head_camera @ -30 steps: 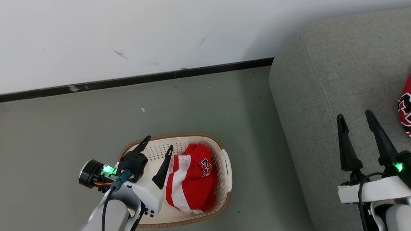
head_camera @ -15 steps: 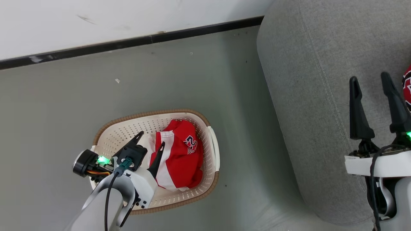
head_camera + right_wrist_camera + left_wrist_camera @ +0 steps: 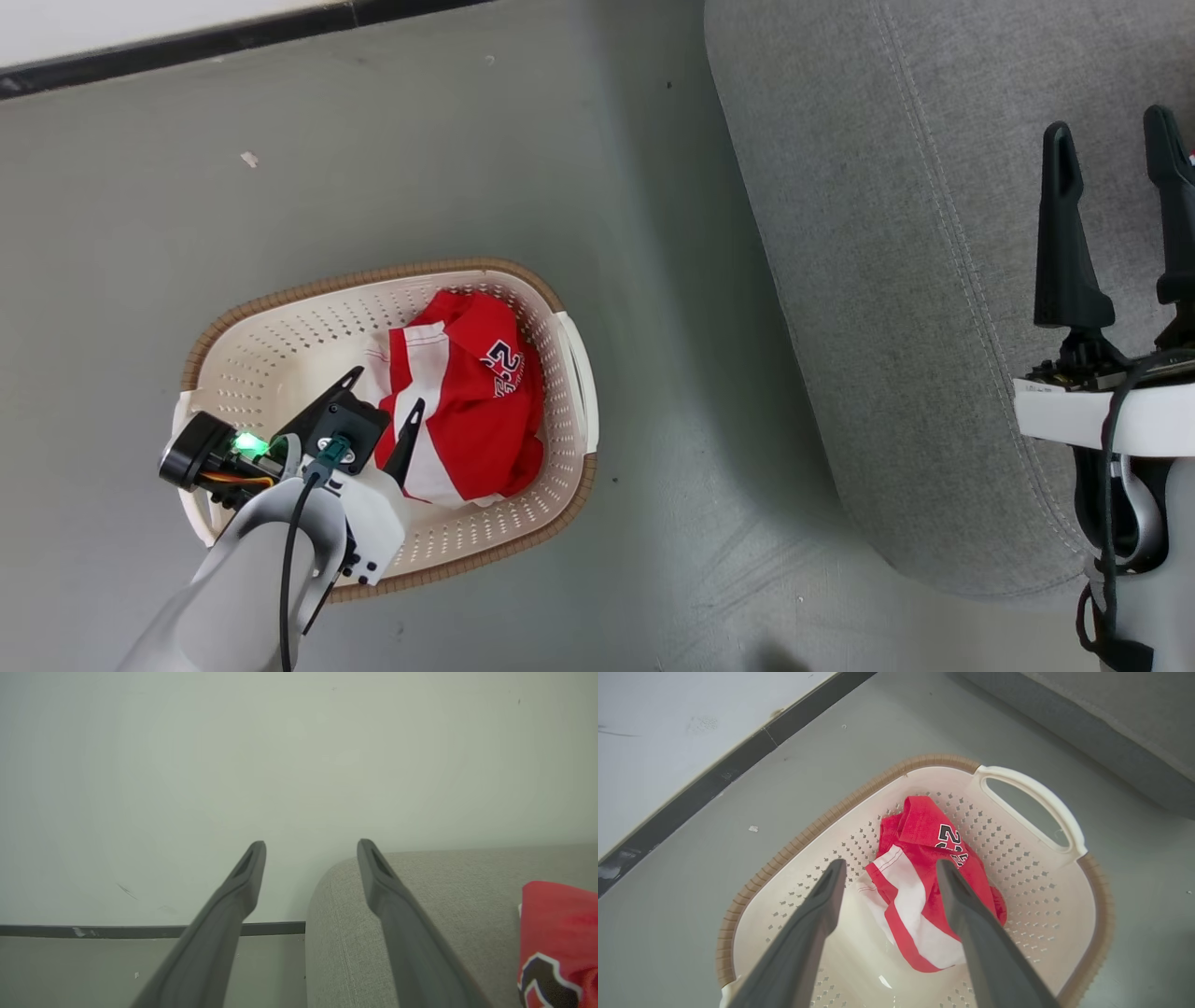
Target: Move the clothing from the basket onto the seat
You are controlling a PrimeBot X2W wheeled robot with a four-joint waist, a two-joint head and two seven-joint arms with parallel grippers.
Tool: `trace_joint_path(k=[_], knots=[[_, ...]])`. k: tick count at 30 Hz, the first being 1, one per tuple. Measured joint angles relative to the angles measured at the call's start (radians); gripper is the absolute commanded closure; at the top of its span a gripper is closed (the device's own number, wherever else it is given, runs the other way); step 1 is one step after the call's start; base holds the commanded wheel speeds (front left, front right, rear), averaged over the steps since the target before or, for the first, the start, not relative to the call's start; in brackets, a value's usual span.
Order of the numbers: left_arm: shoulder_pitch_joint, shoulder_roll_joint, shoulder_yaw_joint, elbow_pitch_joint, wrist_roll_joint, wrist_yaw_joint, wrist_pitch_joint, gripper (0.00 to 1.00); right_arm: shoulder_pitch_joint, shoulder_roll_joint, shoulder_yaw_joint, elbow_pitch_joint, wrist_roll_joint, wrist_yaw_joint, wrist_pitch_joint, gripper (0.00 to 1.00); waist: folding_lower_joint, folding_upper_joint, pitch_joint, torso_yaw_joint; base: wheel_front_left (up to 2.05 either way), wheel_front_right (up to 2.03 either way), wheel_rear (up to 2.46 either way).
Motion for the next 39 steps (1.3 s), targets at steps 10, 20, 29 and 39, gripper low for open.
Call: trace_joint_path(k=[10, 20, 29, 39], knots=[[-0.052, 0.018, -0.005, 0.062, 0.021, 0.0, -0.013, 0.0, -0.064, 0.0, 0.031, 0.001, 0.034, 0.0, 0.0, 0.0, 0.0, 0.0, 0.085, -0.044, 0.0, 0.0, 0.0], [-0.087, 0.034, -0.009, 0.119, 0.044, 0.001, -0.014, 0.0, -0.133, -0.001, 0.068, 0.002, 0.05, 0.0, 0.0, 0.0, 0.0, 0.0, 0.163, -0.079, 0.0, 0.0, 0.0], [-0.117, 0.044, -0.003, 0.151, 0.045, 0.003, -0.023, 0.0, -0.191, -0.001, 0.096, 0.002, 0.054, 0.0, 0.0, 0.0, 0.0, 0.0, 0.223, -0.097, 0.0, 0.0, 0.0], [-0.18, 0.057, -0.016, 0.197, 0.072, 0.011, -0.026, 0.0, -0.251, -0.002, 0.108, -0.001, 0.058, 0.0, 0.0, 0.0, 0.0, 0.0, 0.297, -0.111, 0.0, 0.0, 0.0]])
